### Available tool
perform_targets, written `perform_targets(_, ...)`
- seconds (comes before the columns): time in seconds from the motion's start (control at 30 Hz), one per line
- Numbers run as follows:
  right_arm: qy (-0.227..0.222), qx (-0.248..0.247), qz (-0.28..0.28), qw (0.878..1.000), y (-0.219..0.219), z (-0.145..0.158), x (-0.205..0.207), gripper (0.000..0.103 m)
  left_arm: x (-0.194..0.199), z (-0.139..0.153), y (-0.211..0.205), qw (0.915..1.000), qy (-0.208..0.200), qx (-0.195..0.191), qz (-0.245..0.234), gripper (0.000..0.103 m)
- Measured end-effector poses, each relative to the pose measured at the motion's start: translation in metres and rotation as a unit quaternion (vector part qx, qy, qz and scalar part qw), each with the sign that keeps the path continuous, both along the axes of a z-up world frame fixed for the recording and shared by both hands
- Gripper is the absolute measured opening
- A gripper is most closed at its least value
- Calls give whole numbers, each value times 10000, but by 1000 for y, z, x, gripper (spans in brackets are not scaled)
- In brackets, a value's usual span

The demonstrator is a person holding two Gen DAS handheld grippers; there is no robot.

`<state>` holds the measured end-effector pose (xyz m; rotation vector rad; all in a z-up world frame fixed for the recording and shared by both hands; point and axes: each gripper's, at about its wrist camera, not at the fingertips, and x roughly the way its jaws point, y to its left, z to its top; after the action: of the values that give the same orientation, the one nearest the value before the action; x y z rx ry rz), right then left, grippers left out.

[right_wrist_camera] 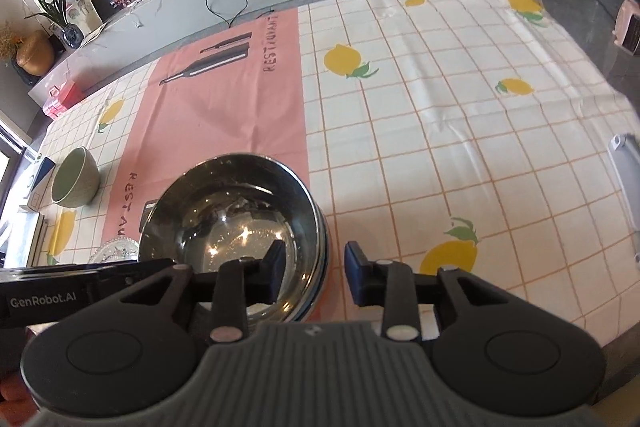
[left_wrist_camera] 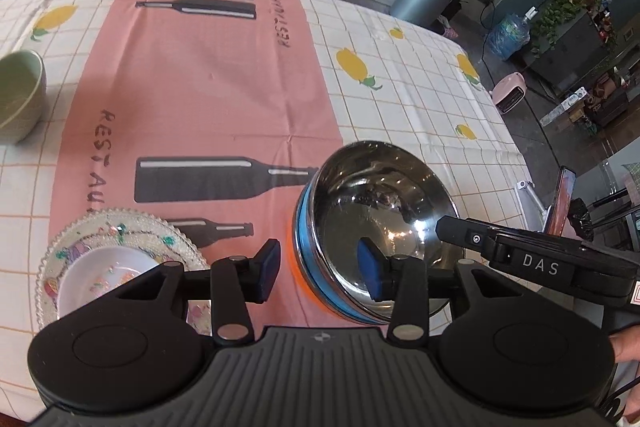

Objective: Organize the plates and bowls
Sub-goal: 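Open both tools to release the blue steel bowl, then move both tools to the pale green bowl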

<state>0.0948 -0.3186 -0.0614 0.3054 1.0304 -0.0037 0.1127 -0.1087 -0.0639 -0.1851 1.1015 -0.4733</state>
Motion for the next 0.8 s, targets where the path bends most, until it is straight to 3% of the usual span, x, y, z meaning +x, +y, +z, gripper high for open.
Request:
perform_targets(0.13,-453,-244,164,9985,12,20,2,36,-3,20,12,9987,-507,77,-24,51)
perform_targets(0.33,-857,-176,582,9945,48,37,17,38,3,47,43,9937,-1053,330,175,52)
perform_targets(0.6,-966,23,1031,9900,112,38,47,38,23,53,103,9890,-1160,369,845,52)
perform_targets(0.8,-824,231,1133,9899,149,28,72,37,36,46,149,9839,-1151,192,1354,52)
